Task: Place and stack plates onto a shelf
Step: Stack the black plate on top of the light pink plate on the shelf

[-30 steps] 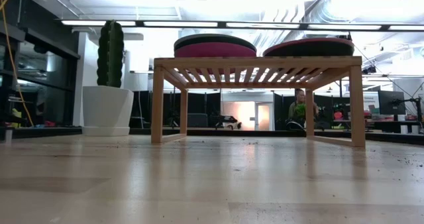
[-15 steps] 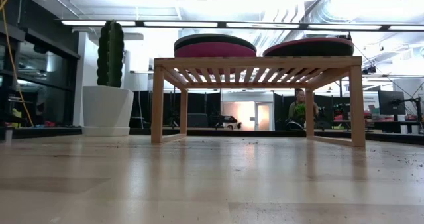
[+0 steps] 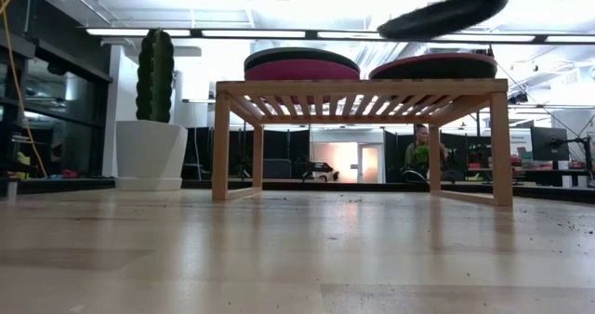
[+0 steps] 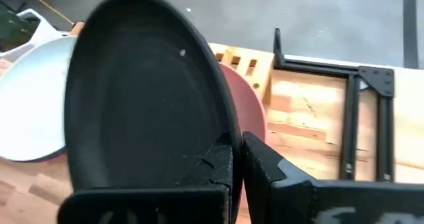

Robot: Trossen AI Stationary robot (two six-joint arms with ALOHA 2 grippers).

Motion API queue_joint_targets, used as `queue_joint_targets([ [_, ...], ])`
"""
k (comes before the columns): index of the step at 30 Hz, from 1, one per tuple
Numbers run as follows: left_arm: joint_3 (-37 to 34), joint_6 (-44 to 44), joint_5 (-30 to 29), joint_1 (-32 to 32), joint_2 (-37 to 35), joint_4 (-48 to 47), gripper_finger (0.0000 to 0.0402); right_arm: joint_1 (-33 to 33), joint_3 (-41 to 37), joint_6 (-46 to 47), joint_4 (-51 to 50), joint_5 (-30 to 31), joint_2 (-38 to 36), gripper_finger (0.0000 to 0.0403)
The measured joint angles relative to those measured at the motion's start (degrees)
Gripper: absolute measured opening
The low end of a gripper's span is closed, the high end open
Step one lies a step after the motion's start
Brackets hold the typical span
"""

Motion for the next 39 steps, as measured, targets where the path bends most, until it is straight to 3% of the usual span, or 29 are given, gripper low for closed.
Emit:
queue_joint_targets([
  [4,0.00,-0.01,0.00,0.00,0.00,-0.03,0.0138,-0.15,-3.80,-1.16,5.16,-0.11,-3.25,0.0000],
  [10,0.00,-0.02,0.00,0.01,0.00,-0.04,0.0138,-3.00,-7.91,2.20,4.96,-1.91,-6.36,0.0000],
  [19,0.00,-0.03,-0.02,0.01,0.00,-0.03,0.0138,-6.22,-15.93,5.13,13.13,-3.98,-6.71,0.0000],
  [33,0.00,-0.05,-0.02,0.00,0.00,-0.03,0.0138,-9.85,-18.91,5.40,15.43,-4.51,-6.58,0.0001],
  [39,0.00,-0.05,-0.02,0.02,0.00,-0.07,0.0138,-9.86,-18.91,4.18,15.50,-3.60,-6.50,0.0049],
])
